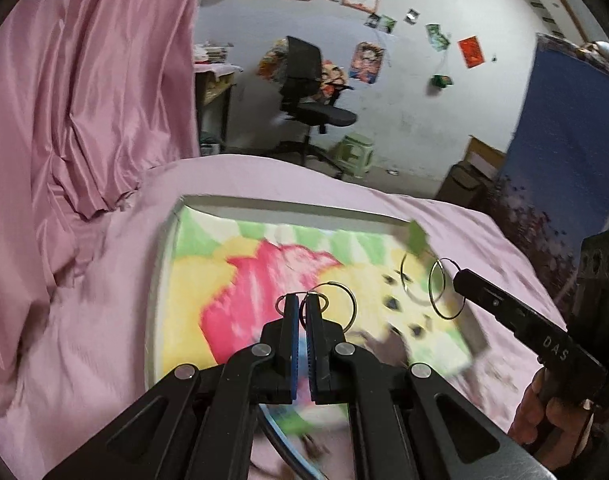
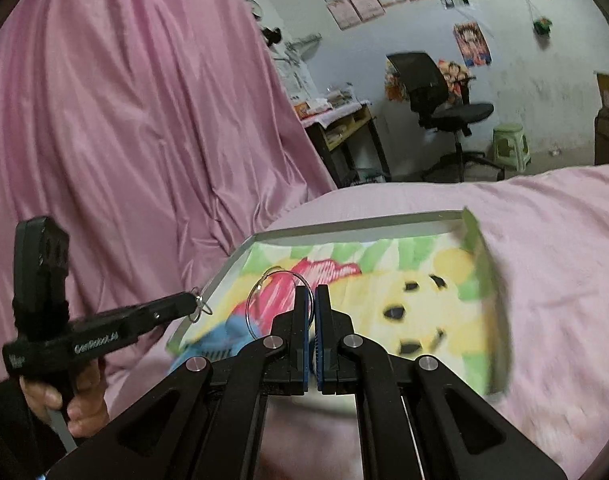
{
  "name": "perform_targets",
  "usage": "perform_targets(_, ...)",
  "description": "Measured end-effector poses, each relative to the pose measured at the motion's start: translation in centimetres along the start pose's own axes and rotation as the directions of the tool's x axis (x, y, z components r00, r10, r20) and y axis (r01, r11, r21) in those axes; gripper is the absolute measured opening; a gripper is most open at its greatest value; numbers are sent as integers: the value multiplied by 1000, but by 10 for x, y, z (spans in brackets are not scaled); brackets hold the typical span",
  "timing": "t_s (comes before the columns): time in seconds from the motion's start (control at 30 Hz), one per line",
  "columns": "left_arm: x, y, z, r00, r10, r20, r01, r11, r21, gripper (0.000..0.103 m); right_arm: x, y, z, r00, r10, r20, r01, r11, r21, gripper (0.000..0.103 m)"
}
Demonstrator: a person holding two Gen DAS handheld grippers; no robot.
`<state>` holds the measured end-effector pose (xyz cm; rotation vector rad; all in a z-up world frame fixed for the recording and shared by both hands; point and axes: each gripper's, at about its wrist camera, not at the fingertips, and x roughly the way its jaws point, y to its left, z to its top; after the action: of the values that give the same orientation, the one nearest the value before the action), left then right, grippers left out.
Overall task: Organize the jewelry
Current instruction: 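Carry the rings over the tray and open both tools to drop them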
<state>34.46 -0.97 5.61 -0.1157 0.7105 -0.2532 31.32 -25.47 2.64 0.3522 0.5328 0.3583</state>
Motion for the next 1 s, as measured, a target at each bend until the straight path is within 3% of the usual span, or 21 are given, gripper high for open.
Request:
perform_targets(0.37,86,41,31,986,117,-118,-120,992,-25,4,119,-6,36,992,-32,-125,39,998,56,3)
perform_targets(0.6,104,46,37,972,159,-175,-166,986,-21,4,151,-4,43,982,15,-191,1,996,86,3)
perform_targets(1.0,106,62,37,966,159,-202,-182,978,-100,4,174,-2,34,971,38,-238,-4,990,142,3)
